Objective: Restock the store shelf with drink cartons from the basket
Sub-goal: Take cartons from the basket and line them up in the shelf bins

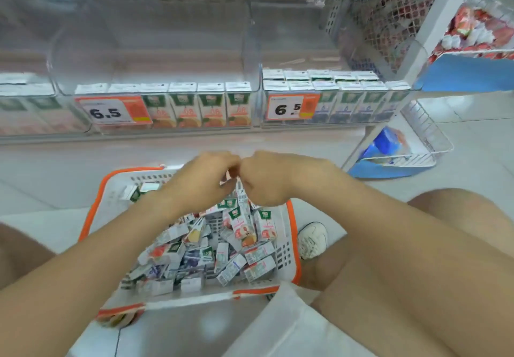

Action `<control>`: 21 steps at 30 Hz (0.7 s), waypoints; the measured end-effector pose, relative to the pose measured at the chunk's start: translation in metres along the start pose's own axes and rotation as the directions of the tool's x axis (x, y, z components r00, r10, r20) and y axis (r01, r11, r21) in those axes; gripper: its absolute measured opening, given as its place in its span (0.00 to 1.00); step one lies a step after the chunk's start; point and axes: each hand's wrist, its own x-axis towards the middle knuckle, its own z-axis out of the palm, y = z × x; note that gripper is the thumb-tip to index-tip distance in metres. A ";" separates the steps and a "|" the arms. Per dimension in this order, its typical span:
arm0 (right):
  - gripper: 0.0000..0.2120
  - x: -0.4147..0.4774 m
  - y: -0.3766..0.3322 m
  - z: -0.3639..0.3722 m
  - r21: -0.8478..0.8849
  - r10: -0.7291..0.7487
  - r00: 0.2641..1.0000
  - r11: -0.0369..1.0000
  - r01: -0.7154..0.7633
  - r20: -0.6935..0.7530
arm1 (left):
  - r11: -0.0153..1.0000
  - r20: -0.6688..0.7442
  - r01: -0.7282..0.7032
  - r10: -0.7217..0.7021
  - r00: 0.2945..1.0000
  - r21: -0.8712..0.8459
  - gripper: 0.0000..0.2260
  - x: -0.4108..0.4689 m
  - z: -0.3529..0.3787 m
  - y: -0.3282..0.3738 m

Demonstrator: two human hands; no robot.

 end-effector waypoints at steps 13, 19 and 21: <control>0.11 0.093 -0.025 0.181 -0.151 -0.058 0.954 0.983 0.107 0.294 | 0.930 0.757 0.327 -0.333 0.562 0.167 0.12 -0.096 0.143 -0.077; 0.19 0.123 -0.036 0.220 -0.322 -0.136 0.920 0.910 0.263 0.368 | 0.920 0.845 0.363 -0.310 0.436 0.149 0.19 -0.109 0.168 -0.099; 0.20 0.126 -0.037 0.225 -0.391 -0.152 0.901 0.862 0.322 0.407 | 0.911 0.821 0.394 -0.315 0.477 0.120 0.18 -0.113 0.173 -0.106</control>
